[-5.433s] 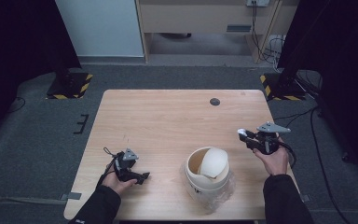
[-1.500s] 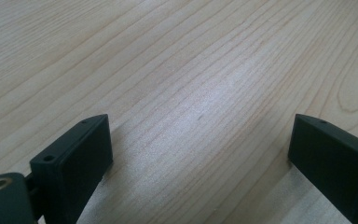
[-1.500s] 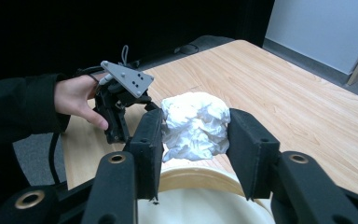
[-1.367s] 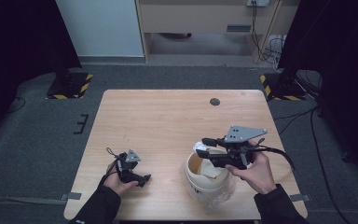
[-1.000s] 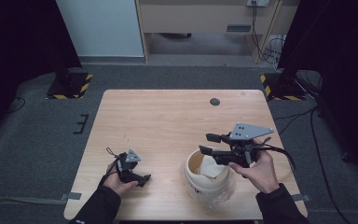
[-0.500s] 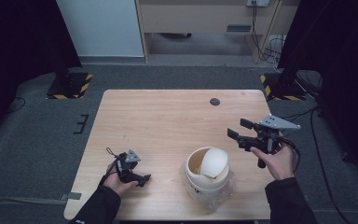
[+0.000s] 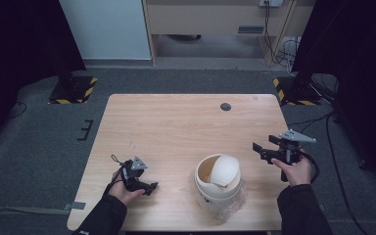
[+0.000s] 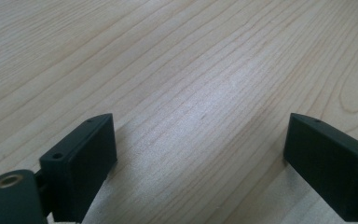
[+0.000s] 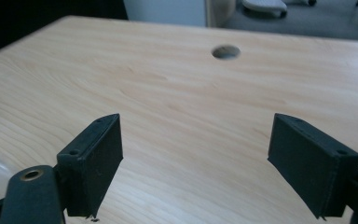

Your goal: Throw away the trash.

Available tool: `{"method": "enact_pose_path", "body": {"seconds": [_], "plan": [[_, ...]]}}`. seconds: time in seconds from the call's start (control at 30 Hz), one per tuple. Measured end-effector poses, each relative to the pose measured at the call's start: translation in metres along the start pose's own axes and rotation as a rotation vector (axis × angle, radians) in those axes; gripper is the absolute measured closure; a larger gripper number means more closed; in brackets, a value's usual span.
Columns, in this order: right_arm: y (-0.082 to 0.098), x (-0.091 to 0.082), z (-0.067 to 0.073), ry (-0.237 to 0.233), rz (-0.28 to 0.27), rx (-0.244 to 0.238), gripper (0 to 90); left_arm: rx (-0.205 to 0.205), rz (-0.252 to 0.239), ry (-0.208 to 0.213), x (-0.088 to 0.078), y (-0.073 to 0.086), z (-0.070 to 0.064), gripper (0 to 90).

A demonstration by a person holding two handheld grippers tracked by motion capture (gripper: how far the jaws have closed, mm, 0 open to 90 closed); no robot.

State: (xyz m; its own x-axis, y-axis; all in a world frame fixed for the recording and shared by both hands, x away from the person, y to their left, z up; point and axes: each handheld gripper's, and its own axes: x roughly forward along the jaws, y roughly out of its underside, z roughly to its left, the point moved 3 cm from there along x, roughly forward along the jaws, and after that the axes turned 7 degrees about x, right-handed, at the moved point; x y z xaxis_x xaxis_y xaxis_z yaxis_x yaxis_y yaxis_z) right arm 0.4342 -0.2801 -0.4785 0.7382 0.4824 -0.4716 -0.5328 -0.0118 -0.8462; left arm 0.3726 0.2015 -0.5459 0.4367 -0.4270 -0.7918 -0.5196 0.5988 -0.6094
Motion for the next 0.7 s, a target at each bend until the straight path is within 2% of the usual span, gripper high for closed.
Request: {"method": "enact_pose_path", "body": {"seconds": [0.23,0.4,0.47,0.6,0.7], "plan": [[0.020,0.006,-0.023,0.066,0.063,-0.010,15.2,-0.040,-0.024,-0.037,-0.006,-0.001,0.007,13.7],[0.033,0.008,-0.037,0.109,0.099,-0.019,14.3,-0.065,-0.016,-0.054,-0.007,0.002,0.014,14.3],[0.037,0.009,-0.042,0.124,0.119,-0.037,13.7,-0.074,-0.014,-0.059,-0.008,0.004,0.017,14.3],[0.044,0.011,-0.050,0.147,0.162,-0.041,12.8,-0.086,-0.009,-0.079,-0.008,0.007,0.023,14.0],[0.046,0.011,-0.052,0.154,0.172,-0.044,12.1,-0.094,-0.001,-0.092,-0.009,0.010,0.028,13.4]]}}
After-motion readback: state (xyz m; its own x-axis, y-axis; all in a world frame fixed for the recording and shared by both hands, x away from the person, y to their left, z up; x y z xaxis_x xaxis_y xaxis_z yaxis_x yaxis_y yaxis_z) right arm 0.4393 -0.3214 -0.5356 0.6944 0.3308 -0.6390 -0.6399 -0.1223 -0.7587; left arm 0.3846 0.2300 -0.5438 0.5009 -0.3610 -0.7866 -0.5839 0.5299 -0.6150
